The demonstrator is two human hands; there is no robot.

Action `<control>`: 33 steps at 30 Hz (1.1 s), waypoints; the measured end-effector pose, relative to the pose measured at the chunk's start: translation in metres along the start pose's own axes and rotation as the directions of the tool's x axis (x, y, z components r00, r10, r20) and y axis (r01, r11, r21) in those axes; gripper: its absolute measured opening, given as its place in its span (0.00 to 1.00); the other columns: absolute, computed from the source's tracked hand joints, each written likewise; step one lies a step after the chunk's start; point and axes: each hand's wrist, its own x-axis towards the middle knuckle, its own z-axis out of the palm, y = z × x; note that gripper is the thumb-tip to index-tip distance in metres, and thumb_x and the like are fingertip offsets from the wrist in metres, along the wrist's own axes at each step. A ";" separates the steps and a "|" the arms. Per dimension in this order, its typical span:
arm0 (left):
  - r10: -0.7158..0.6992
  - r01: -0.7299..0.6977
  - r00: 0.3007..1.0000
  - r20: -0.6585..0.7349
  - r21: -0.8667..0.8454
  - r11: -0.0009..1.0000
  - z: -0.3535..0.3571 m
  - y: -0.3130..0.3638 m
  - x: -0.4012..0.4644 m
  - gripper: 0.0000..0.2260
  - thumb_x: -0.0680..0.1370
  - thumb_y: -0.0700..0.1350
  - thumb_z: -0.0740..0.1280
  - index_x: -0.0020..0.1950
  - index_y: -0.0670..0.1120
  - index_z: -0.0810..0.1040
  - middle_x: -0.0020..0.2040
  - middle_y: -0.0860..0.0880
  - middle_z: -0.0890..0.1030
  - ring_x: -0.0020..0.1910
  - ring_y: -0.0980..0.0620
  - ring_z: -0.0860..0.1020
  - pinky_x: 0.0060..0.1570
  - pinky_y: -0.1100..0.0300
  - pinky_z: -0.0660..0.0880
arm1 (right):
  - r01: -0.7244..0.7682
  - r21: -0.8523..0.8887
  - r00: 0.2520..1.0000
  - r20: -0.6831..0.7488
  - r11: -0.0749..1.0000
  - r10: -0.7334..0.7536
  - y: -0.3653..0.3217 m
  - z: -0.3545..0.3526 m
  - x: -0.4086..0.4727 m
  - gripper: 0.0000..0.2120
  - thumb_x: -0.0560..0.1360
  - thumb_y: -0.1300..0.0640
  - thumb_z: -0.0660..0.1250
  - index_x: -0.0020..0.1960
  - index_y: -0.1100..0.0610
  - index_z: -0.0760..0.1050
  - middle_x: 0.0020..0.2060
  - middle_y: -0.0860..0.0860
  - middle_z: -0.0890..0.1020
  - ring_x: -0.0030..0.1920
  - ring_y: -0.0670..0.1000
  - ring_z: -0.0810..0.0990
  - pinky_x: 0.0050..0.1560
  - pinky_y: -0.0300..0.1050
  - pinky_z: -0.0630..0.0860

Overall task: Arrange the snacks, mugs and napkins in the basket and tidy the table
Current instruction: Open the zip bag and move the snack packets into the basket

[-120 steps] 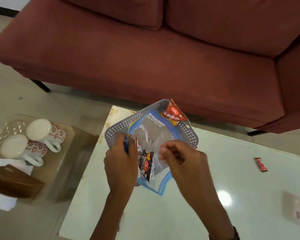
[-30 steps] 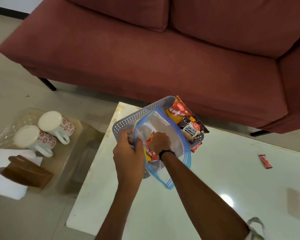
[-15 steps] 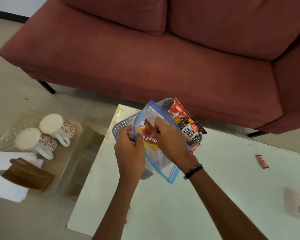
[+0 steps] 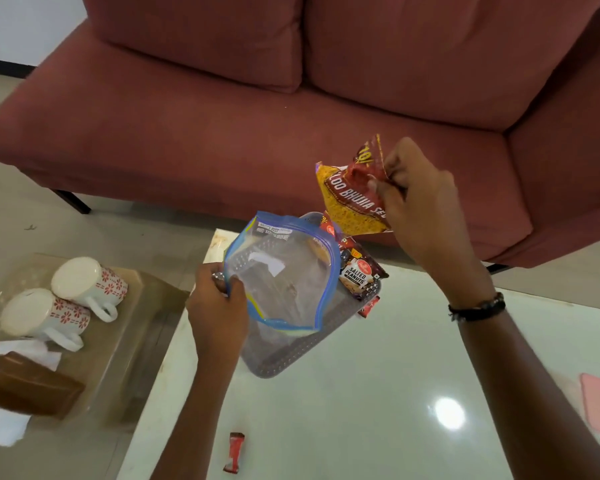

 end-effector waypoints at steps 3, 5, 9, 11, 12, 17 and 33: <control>0.001 -0.001 1.000 0.006 0.010 1.000 0.000 -0.005 -0.001 0.05 0.76 0.39 0.63 0.52 0.43 0.73 0.35 0.49 0.74 0.38 0.45 0.73 0.37 0.60 0.63 | -0.068 0.009 0.998 -0.007 0.998 0.069 0.016 0.011 -0.001 0.09 0.75 0.60 0.66 0.43 0.57 0.64 0.31 0.57 0.79 0.37 0.64 0.77 0.35 0.54 0.76; -0.009 0.009 1.000 0.013 -0.006 1.000 -0.003 -0.011 0.005 0.06 0.77 0.39 0.62 0.53 0.43 0.72 0.38 0.46 0.76 0.37 0.45 0.74 0.33 0.60 0.63 | -0.124 0.096 0.988 -0.080 0.988 0.131 0.022 0.007 -0.002 0.09 0.75 0.62 0.66 0.43 0.58 0.66 0.29 0.52 0.79 0.32 0.54 0.77 0.33 0.43 0.74; -0.032 0.032 0.999 0.025 -0.006 0.999 -0.008 -0.027 0.017 0.04 0.76 0.41 0.63 0.50 0.45 0.72 0.39 0.40 0.79 0.37 0.40 0.78 0.35 0.56 0.70 | -0.182 0.135 0.978 -0.080 0.974 0.193 0.039 0.006 0.005 0.08 0.74 0.64 0.67 0.43 0.57 0.68 0.29 0.44 0.76 0.28 0.37 0.74 0.27 0.27 0.66; -0.037 0.038 0.998 0.044 -0.013 0.999 -0.007 -0.029 0.017 0.03 0.76 0.41 0.64 0.49 0.45 0.72 0.38 0.40 0.78 0.37 0.39 0.78 0.36 0.54 0.73 | -0.216 0.041 0.976 0.048 0.975 0.214 0.059 0.032 0.005 0.09 0.74 0.64 0.67 0.41 0.56 0.68 0.28 0.49 0.77 0.27 0.42 0.70 0.26 0.32 0.65; -0.032 0.032 0.998 0.057 -0.010 0.999 -0.006 -0.028 0.015 0.04 0.76 0.41 0.64 0.48 0.43 0.72 0.37 0.41 0.78 0.36 0.39 0.78 0.35 0.54 0.73 | -0.240 0.000 0.963 0.125 0.971 0.238 0.070 0.051 0.002 0.08 0.74 0.63 0.67 0.40 0.56 0.68 0.29 0.53 0.79 0.28 0.46 0.71 0.27 0.37 0.67; 0.046 -0.046 0.995 0.090 0.002 0.999 0.000 -0.025 0.008 0.04 0.77 0.41 0.64 0.49 0.41 0.72 0.34 0.49 0.76 0.34 0.44 0.77 0.31 0.60 0.69 | -0.334 -0.177 0.846 0.375 0.926 0.378 0.121 0.140 -0.023 0.09 0.75 0.61 0.64 0.40 0.53 0.66 0.39 0.55 0.81 0.38 0.56 0.78 0.37 0.49 0.75; 0.035 -0.035 0.995 0.089 -0.008 0.999 0.000 -0.028 0.007 0.05 0.77 0.44 0.65 0.46 0.45 0.69 0.34 0.52 0.76 0.31 0.52 0.76 0.28 0.63 0.65 | -0.356 -0.291 0.813 0.371 0.888 0.448 0.148 0.167 -0.026 0.14 0.79 0.61 0.59 0.64 0.58 0.71 0.54 0.60 0.80 0.52 0.62 0.80 0.53 0.52 0.78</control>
